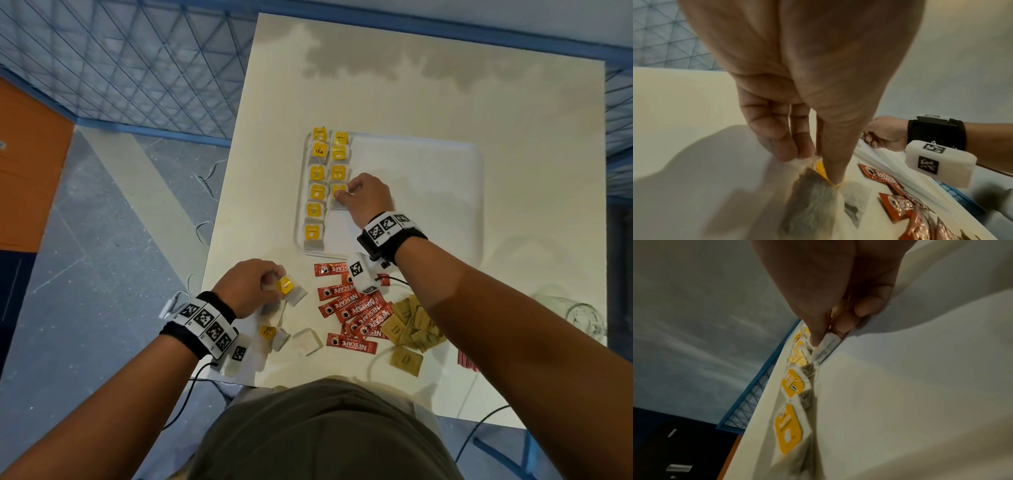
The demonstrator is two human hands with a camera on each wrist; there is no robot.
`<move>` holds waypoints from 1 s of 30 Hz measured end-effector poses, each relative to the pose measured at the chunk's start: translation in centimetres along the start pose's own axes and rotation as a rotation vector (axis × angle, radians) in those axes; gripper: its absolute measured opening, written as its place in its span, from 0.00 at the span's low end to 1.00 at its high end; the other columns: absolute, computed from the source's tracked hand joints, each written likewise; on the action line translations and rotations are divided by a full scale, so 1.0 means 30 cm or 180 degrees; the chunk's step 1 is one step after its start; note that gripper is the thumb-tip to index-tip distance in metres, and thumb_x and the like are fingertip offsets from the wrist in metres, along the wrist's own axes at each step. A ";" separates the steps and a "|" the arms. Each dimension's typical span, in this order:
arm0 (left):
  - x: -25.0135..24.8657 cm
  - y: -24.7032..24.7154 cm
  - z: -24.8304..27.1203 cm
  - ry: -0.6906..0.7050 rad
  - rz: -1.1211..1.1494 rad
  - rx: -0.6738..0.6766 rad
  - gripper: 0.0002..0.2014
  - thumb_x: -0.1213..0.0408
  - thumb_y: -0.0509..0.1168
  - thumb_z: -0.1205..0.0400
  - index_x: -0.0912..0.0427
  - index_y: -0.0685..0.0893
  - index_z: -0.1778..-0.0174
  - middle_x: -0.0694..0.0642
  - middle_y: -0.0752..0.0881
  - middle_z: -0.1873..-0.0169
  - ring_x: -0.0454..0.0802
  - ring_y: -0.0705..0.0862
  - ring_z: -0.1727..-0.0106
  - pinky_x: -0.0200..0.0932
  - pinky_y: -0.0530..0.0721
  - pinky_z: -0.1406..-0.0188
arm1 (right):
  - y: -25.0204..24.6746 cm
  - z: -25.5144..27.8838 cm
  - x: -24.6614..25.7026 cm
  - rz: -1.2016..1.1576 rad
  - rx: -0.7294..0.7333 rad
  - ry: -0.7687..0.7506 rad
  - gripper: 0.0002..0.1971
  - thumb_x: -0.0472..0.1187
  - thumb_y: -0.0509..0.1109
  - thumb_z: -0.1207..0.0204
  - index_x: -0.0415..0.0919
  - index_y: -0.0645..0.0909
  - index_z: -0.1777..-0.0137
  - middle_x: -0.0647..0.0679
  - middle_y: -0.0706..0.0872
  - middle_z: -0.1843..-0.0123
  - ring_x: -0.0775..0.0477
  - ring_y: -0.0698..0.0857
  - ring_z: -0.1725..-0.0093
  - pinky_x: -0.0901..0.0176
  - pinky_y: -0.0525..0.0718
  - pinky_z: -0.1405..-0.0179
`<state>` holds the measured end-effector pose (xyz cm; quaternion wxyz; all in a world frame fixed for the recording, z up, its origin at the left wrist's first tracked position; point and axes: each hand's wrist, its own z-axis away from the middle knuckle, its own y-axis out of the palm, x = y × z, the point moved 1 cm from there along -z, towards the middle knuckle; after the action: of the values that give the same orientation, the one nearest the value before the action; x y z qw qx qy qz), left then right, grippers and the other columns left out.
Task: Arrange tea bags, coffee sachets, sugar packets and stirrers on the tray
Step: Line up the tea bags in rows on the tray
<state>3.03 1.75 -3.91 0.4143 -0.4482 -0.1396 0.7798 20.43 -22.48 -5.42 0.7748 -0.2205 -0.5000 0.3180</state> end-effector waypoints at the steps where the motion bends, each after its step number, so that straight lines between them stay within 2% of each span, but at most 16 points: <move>1: -0.001 0.001 0.000 -0.0008 -0.0028 0.0002 0.19 0.65 0.79 0.29 0.49 0.88 0.44 0.46 0.83 0.58 0.46 0.82 0.56 0.42 0.79 0.52 | 0.000 0.003 -0.001 0.0030 -0.0017 -0.0011 0.13 0.55 0.78 0.23 0.49 0.79 0.51 0.54 0.84 0.50 0.49 0.83 0.52 0.58 0.76 0.54; 5: -0.031 0.015 0.000 0.0005 -0.0215 0.0073 0.26 0.59 0.79 0.28 0.46 0.84 0.34 0.47 0.82 0.51 0.47 0.82 0.51 0.40 0.79 0.49 | -0.001 0.005 -0.002 0.0088 -0.0095 0.0028 0.15 0.56 0.78 0.24 0.49 0.78 0.52 0.54 0.84 0.51 0.47 0.84 0.53 0.54 0.82 0.53; 8: -0.063 0.031 0.001 0.0011 -0.0350 0.0103 0.27 0.56 0.77 0.26 0.44 0.81 0.30 0.48 0.79 0.45 0.49 0.83 0.47 0.44 0.81 0.45 | 0.000 0.007 -0.001 0.0204 -0.0133 0.0019 0.15 0.57 0.77 0.24 0.49 0.78 0.51 0.55 0.83 0.53 0.46 0.85 0.54 0.52 0.84 0.52; 10: -0.071 0.041 -0.004 0.0009 -0.0368 0.0106 0.25 0.56 0.77 0.26 0.44 0.83 0.32 0.48 0.78 0.45 0.50 0.83 0.48 0.44 0.81 0.46 | 0.001 0.010 -0.001 0.0260 -0.0135 -0.0010 0.16 0.58 0.77 0.24 0.49 0.78 0.52 0.55 0.83 0.56 0.45 0.85 0.55 0.51 0.84 0.54; 14: -0.070 0.046 -0.017 0.0035 -0.0491 0.0124 0.17 0.56 0.79 0.28 0.48 0.84 0.46 0.47 0.77 0.51 0.51 0.81 0.51 0.41 0.77 0.51 | 0.001 0.013 0.000 0.0260 -0.0124 -0.0022 0.15 0.57 0.77 0.24 0.50 0.77 0.56 0.58 0.81 0.62 0.45 0.85 0.57 0.52 0.83 0.57; 15: -0.071 0.047 -0.019 0.0030 -0.0495 0.0120 0.17 0.56 0.79 0.29 0.48 0.83 0.47 0.47 0.78 0.52 0.50 0.81 0.52 0.41 0.77 0.52 | 0.001 0.013 0.001 0.0251 -0.0131 -0.0024 0.15 0.57 0.77 0.24 0.50 0.77 0.57 0.57 0.81 0.62 0.45 0.85 0.58 0.53 0.83 0.58; 19: -0.072 0.047 -0.027 0.0017 -0.0470 0.0126 0.21 0.60 0.78 0.27 0.49 0.82 0.38 0.49 0.80 0.50 0.50 0.81 0.51 0.43 0.80 0.48 | 0.002 0.015 0.006 0.0255 -0.0063 -0.0019 0.15 0.57 0.77 0.24 0.49 0.78 0.57 0.55 0.83 0.61 0.45 0.86 0.57 0.51 0.85 0.56; 23: -0.073 0.041 -0.031 0.0076 -0.0543 0.0180 0.14 0.61 0.78 0.28 0.46 0.82 0.52 0.48 0.80 0.55 0.48 0.80 0.53 0.38 0.76 0.52 | 0.000 0.023 0.004 0.0161 0.0004 -0.0068 0.16 0.59 0.78 0.26 0.51 0.77 0.58 0.55 0.84 0.60 0.45 0.86 0.57 0.50 0.86 0.55; 27: -0.079 0.040 -0.036 0.0049 -0.0637 0.0207 0.14 0.62 0.79 0.28 0.47 0.79 0.56 0.45 0.76 0.56 0.47 0.79 0.56 0.35 0.72 0.57 | -0.008 0.048 0.000 0.0013 -0.0029 -0.0102 0.17 0.62 0.75 0.24 0.49 0.80 0.55 0.53 0.88 0.57 0.48 0.87 0.56 0.51 0.86 0.54; 30: -0.078 0.041 -0.040 0.0086 -0.0803 0.0174 0.13 0.60 0.79 0.28 0.49 0.79 0.58 0.45 0.75 0.55 0.47 0.80 0.56 0.36 0.73 0.56 | -0.028 0.094 -0.002 -0.0029 -0.0026 -0.0162 0.15 0.61 0.73 0.21 0.49 0.81 0.54 0.53 0.88 0.60 0.50 0.86 0.59 0.54 0.83 0.59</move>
<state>3.97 -0.99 -3.94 0.5230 -0.4260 -0.1679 0.7188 18.07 -23.04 -3.75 0.7624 -0.2133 -0.5218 0.3179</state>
